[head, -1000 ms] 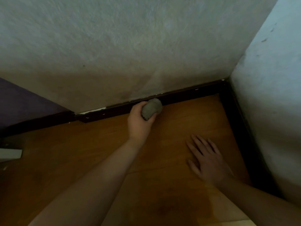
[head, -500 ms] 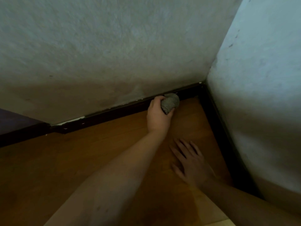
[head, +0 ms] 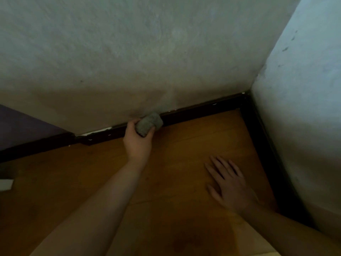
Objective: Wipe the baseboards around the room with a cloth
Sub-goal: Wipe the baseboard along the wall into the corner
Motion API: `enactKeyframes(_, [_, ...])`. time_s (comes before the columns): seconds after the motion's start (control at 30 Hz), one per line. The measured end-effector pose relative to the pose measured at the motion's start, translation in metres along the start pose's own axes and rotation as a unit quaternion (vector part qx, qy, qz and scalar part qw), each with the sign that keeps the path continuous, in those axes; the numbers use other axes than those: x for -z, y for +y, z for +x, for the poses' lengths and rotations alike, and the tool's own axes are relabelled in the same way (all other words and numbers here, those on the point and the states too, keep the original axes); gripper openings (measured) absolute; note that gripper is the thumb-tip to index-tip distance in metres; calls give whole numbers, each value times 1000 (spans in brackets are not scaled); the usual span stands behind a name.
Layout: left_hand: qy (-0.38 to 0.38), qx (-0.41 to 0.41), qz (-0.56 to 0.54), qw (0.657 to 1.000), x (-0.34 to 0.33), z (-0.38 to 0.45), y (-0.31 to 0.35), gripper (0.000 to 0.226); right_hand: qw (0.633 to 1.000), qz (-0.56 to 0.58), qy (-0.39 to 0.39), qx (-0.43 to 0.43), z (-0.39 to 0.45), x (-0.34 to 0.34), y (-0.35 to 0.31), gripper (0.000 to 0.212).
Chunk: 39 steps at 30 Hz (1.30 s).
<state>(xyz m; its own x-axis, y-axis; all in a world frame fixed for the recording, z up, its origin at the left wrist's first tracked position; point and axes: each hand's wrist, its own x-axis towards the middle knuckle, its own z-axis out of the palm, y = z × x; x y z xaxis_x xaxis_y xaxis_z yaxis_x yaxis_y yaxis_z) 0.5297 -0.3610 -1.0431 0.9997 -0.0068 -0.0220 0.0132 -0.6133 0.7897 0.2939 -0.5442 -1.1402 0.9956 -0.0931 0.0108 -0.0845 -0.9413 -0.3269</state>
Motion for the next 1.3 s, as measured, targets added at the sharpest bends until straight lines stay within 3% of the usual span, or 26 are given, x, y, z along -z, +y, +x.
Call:
enactKeyframes(0.4, [97,71,-13,993,23,-3,-5,35,999,-17,-32,-3,-1,3,0,62])
enactKeyframes(0.6, [-18,-36,19,999,15,-16,4,39,998,-18,-60,-16,-1,6,2,62])
enactKeyframes(0.73, [-81,-63,22,995,-17,-26,25,41,997,-8,-70,-19,3,4,3,62])
enactKeyframes(0.83, [-116,-76,20,990,-50,-41,43,41,992,72,-47,-94,-3,8,6,64])
enactKeyframes(0.93, [-142,-84,-1,986,-80,-58,60,40,988,60,-20,-141,-36,8,13,68])
enactKeyframes(1.17, [-198,-122,-8,972,-133,-80,73,42,994,28,1,-101,-70,4,24,64])
enactKeyframes(1.3, [-199,-99,-1,975,-150,-78,80,42,995,28,2,-93,-73,3,24,67])
